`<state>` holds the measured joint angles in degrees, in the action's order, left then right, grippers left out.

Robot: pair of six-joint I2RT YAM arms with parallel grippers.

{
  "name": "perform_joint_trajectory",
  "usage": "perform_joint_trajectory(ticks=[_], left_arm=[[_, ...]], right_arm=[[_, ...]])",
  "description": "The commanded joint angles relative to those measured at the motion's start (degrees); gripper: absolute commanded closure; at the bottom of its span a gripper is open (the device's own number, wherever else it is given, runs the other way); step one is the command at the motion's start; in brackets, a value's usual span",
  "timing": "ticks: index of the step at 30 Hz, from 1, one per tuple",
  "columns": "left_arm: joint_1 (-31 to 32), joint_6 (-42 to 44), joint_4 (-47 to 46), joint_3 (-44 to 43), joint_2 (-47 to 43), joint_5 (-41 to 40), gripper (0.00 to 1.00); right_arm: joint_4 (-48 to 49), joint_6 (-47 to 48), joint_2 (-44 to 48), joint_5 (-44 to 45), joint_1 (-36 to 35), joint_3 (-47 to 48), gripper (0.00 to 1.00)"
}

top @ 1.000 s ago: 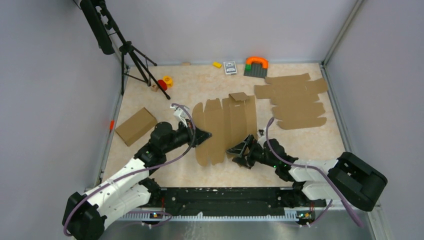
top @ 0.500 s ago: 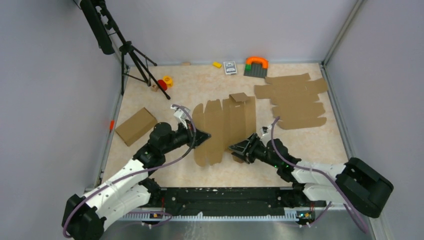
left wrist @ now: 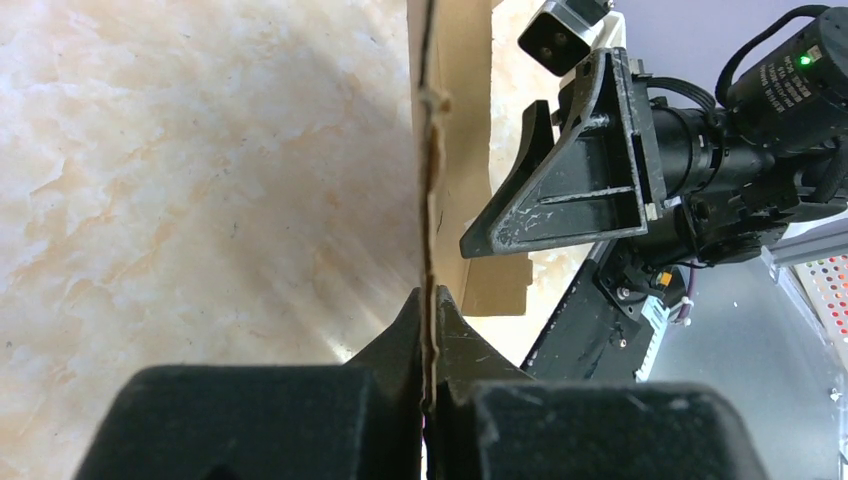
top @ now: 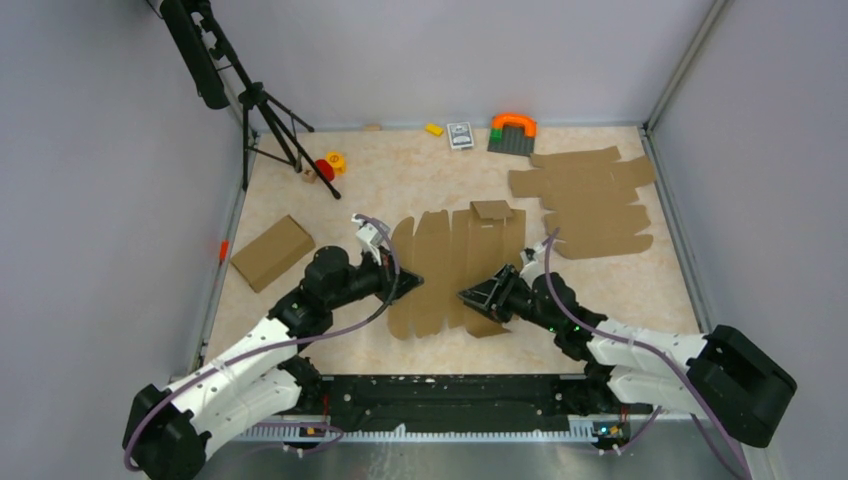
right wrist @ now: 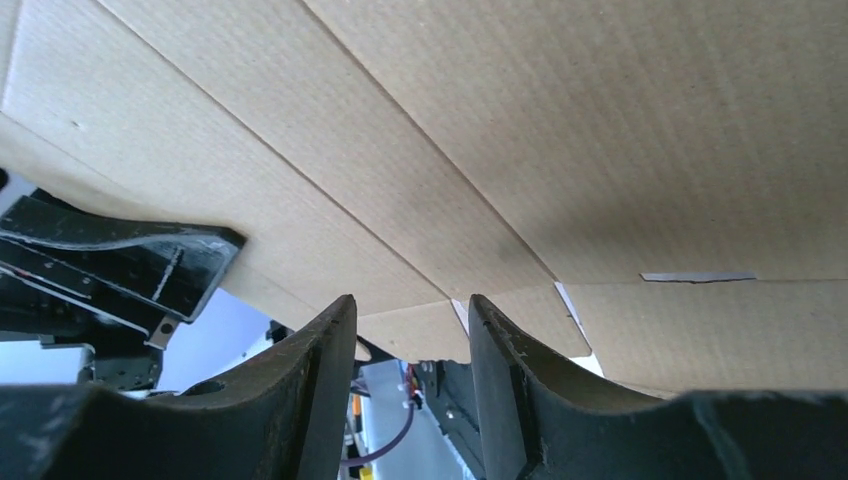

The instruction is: Fold the paper box

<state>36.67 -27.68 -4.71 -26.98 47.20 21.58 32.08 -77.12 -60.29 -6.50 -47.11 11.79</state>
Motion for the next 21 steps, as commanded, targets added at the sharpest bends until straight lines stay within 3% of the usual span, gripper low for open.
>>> perform_joint_trajectory(ticks=[1,5,6,9,10,13,21], left_arm=[[0.5,2.0,-2.1,0.0,-1.6,-0.4,1.0],[0.6,2.8,-1.4,-0.1,-2.2,-1.0,1.0],[0.6,2.8,-1.3,-0.3,-2.2,-1.2,1.0],[0.7,2.0,-2.7,0.0,-3.0,-1.4,1.0],[0.8,1.1,-4.1,0.5,-3.2,-1.4,1.0],[1.4,-2.3,-10.8,3.0,-3.0,-1.4,1.0],[2.0,-5.5,-11.4,3.8,-2.7,-5.7,1.0]], right_arm=[[-3.0,4.5,2.2,-0.4,0.0,2.4,0.53],[-18.6,11.5,7.8,2.9,0.1,5.9,0.48],[-21.1,12.0,8.5,3.1,0.2,6.4,0.43],[-22.3,10.8,8.5,1.2,0.3,5.9,0.1],[-20.0,9.6,7.9,-0.2,0.2,4.9,0.08],[-14.4,7.0,5.5,-1.3,-0.7,2.3,0.07],[-3.8,1.1,0.8,-0.8,-1.8,-1.9,0.14]])
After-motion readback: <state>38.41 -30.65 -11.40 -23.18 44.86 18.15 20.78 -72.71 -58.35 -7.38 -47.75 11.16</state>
